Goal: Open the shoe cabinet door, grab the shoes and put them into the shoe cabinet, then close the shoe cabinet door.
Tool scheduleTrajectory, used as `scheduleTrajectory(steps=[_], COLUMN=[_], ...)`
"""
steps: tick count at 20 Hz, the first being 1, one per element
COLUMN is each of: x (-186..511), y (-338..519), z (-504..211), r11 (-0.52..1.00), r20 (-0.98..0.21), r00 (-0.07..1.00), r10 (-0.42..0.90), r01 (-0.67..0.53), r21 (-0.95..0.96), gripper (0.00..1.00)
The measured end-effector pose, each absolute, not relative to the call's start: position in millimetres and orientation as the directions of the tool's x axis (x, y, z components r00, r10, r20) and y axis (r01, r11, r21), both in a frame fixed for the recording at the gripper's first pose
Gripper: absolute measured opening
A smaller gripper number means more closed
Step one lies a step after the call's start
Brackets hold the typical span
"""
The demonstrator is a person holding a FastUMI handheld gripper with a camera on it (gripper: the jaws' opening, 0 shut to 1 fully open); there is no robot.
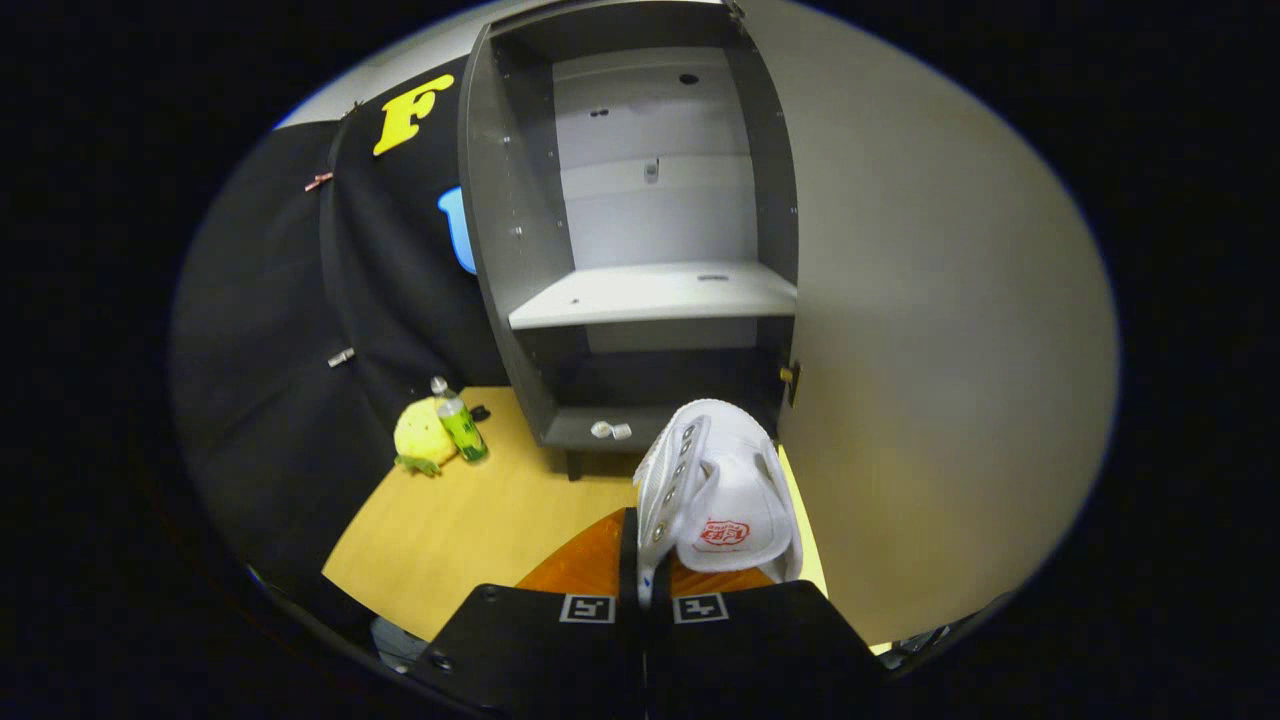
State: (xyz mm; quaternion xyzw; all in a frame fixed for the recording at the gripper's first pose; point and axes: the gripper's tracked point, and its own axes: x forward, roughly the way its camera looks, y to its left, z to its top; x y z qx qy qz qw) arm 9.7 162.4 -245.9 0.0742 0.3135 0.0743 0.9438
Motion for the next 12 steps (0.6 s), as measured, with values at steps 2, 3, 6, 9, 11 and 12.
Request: scheduleTrajectory(steps=[2,3,6,9,11,12], x=[33.5,50.3,102.0,156.2,191.4,206.0], y=[167.4,171.5,177.1,183.5,187.1,188.7], z=[-219.1,-202.6,-159.1,-133.4,-131.7,-135.7], r11=[0.974,0.971,0.969,0.973,0.975,0.975], r20=[-0.572,-0.559,-0.494,-0.445,-0.444,-0.451], r00=[0.795,0.802,0.844,0.874,0.877,0.875], r10=[0.2,0.21,0.208,0.194,0.183,0.179], r01=[-0.099,-0.103,-0.108,-0.114,-0.103,-0.097], r21=[0.204,0.217,0.224,0.202,0.198,0.199], gripper=[0.06,0.06,0.06,0.06,0.06,0.06])
